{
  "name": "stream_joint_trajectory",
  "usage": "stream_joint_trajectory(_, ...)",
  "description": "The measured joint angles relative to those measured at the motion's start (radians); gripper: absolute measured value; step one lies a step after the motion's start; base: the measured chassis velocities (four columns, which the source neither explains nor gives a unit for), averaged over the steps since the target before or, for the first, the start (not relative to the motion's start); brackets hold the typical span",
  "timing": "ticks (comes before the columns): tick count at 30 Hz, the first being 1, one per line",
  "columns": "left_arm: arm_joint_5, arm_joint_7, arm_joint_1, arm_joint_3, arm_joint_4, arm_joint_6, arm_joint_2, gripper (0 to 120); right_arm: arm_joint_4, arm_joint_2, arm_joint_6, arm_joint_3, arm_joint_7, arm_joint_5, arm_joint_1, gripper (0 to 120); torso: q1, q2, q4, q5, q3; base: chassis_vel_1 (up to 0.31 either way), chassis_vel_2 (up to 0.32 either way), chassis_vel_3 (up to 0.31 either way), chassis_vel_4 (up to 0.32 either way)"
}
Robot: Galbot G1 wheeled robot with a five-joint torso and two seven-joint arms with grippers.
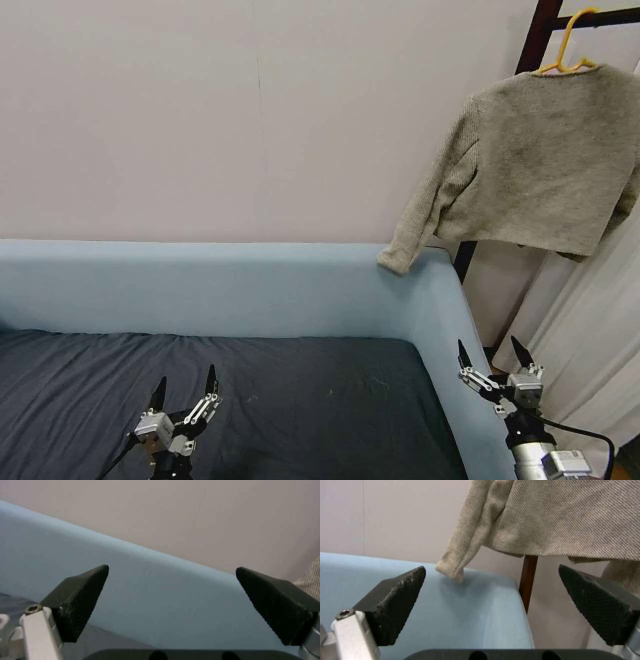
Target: Pick up the clothes from the sofa and hang them on the clothes hanger.
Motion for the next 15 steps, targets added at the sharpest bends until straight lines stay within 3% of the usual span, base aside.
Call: stream_joint_trajectory(15,0.001,0.000,0.000,0.001,0.000,0.000,0.000,100,-0.001,0.000,0.000,-0.001,0.000,0.001,0.001,100,0.000,0.000,0.0000,0.0000,0.000,0.000,0.000,0.000,0.000)
